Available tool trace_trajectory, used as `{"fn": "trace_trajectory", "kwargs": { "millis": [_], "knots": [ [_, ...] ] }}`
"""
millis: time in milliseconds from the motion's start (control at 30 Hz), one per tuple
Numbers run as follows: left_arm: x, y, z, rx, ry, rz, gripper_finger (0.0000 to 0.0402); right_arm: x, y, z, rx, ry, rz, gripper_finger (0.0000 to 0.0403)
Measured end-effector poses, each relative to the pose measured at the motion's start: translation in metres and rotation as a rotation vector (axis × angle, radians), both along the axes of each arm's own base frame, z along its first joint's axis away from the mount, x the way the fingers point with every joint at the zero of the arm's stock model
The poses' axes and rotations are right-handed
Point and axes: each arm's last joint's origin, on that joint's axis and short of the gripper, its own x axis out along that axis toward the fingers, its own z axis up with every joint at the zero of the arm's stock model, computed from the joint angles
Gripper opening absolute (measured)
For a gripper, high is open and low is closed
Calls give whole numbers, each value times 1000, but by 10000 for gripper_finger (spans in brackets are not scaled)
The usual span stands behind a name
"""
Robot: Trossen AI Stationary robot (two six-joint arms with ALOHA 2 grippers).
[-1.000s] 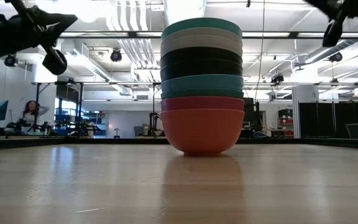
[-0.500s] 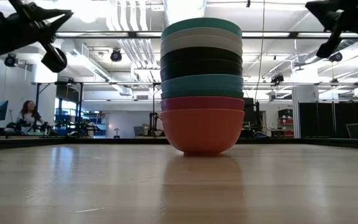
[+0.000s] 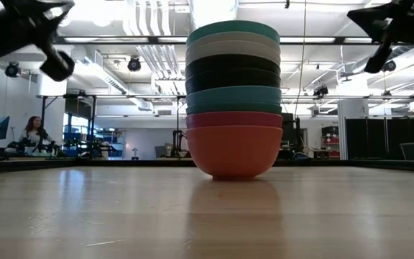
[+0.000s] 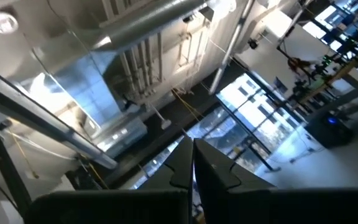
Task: Nest bowls inside each other
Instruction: Return to Home Position
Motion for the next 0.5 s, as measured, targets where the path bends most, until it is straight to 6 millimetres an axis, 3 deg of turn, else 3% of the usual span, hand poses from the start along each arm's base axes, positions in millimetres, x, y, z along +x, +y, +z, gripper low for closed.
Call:
{"fn": "trace_trajectory", "kwargs": {
  "millis": [167,333,500],
  "knots": [
    [5,-1,-19,11,200,1,0,4,0,-7,-5,88,-2,8],
    [5,-1,-22,22,227,5,0,8,0,-14,-13,177,8,8],
    [6,-1,-28,21,295,0,0,14,5,-23,-83,280,139,8]
  ]
}}
